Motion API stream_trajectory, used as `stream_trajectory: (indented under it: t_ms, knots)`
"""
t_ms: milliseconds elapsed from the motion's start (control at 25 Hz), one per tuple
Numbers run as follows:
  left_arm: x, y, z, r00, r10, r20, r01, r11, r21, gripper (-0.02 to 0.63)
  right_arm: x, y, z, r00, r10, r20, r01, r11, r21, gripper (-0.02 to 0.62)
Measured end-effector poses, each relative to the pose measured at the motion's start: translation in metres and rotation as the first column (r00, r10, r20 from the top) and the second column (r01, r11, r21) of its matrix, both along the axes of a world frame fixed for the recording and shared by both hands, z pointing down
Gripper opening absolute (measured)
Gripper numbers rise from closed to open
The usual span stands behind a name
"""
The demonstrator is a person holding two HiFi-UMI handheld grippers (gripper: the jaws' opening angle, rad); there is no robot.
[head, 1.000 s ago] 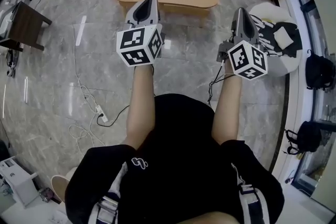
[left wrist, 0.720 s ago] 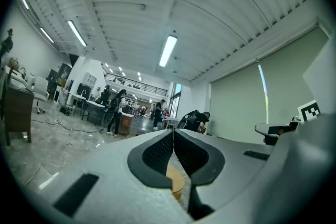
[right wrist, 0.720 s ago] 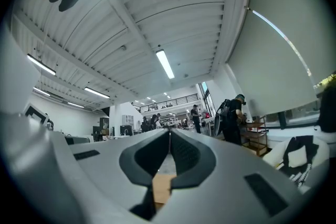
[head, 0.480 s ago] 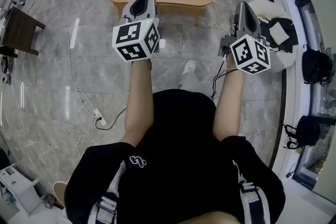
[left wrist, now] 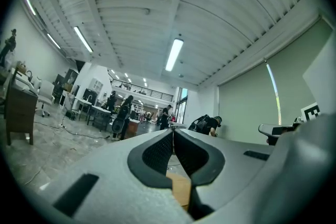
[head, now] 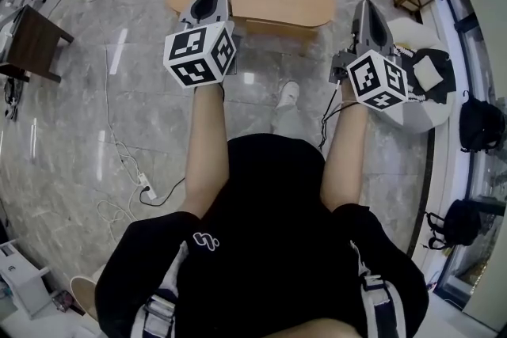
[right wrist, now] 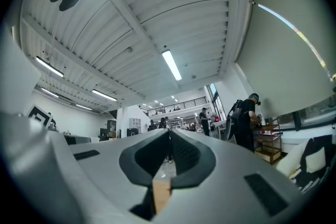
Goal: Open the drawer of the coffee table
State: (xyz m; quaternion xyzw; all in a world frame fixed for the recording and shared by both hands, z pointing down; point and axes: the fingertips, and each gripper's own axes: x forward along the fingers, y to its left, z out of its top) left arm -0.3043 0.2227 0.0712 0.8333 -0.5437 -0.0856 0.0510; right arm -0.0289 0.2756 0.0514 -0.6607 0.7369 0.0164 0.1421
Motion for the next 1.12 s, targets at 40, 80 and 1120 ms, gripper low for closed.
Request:
stream_trajectory:
  t_ms: [40,80,1120]
  knots:
    - [0.003,-0.010,0.000,1.000,-0.002,-0.001,0.002,1.000,0.001,0.011,0.005,-0.009,0.000,1.000,0.003,0.002,-0.003,1.000,0.003,0.012]
    - [0.007,-0.020,0.000,1.000,0.000,-0.001,0.000,1.000,0.001,0.011,0.012,-0.017,0.000,1.000,0.008,0.007,-0.008,1.000,0.007,0.012]
    - [0.187,-0.318,0.068,0.998,-0.059,-0.015,0.056,0.991,-0.120,0.011,0.195,-0.358,0.078,0.994,-0.073,0.079,0.085,0.981,-0.172,0.012]
